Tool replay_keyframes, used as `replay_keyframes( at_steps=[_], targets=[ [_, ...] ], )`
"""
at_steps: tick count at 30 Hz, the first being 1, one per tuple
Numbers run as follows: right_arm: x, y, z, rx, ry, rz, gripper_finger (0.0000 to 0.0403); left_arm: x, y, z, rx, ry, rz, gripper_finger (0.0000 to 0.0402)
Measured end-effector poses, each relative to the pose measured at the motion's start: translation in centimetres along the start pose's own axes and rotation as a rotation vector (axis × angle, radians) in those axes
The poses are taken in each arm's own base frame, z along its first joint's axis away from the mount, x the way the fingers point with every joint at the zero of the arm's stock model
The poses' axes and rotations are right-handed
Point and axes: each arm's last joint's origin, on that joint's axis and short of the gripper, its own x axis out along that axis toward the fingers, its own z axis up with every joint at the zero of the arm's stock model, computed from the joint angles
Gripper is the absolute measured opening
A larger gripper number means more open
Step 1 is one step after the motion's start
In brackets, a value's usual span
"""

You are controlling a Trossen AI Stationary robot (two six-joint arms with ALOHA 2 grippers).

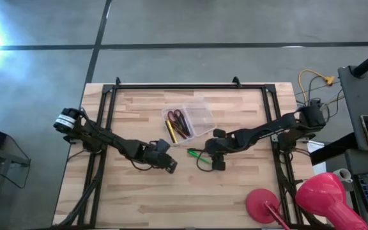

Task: Pick & place school supplies into a supply box
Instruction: Put the black pen into the transparent supply box

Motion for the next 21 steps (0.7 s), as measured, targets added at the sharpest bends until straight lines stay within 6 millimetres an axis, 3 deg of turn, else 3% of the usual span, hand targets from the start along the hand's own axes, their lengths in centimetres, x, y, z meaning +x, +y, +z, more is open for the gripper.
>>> replay_keyframes(
  at_steps=[11, 17, 21],
  targets=[
    [3.7, 0.4, -0.1, -0.006, 0.061, -0.017, 0.0145, 0.0, 0.0, 0.1, -0.004, -0.005, -0.003, 0.0072],
    [3.9, 0.2, -0.1, 0.016, 0.066, -0.019, 0.0122, 0.0, -0.1, 0.1, -0.005, -0.007, -0.006, 0.0072],
    [3.5, -0.2, 0.2, 0.135, 0.041, -0.02, 0.0102, 0.0, -0.1, 0.1, -0.005, -0.007, -0.006, 0.0072]
  ],
)
